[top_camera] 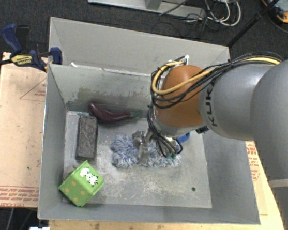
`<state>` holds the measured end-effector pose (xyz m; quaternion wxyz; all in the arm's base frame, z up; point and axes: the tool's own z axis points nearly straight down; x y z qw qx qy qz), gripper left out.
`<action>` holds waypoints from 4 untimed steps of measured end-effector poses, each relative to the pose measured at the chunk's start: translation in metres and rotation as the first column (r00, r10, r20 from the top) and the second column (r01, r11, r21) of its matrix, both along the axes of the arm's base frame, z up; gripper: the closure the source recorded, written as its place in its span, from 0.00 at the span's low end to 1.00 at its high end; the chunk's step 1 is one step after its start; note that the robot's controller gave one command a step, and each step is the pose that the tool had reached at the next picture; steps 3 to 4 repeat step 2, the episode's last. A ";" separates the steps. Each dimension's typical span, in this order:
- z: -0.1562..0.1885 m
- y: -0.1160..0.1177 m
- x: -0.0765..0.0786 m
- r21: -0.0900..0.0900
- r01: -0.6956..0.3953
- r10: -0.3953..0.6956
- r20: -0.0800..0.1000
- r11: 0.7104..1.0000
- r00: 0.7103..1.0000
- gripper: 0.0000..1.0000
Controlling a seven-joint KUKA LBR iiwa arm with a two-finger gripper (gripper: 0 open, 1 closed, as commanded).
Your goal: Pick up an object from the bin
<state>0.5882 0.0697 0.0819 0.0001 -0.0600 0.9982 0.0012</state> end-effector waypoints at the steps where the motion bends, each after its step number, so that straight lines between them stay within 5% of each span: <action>1: 0.000 0.000 0.000 0.000 0.000 0.000 0.000 1.000 1.000 1.00; 2: 0.126 -0.006 0.012 -0.002 -0.017 0.017 0.003 1.000 1.000 1.00; 4: 0.126 -0.006 0.012 -0.002 -0.017 0.017 0.003 1.000 1.000 1.00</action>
Offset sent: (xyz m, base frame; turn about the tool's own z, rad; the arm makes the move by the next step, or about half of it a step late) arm 0.0114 -0.0061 0.1255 -0.0182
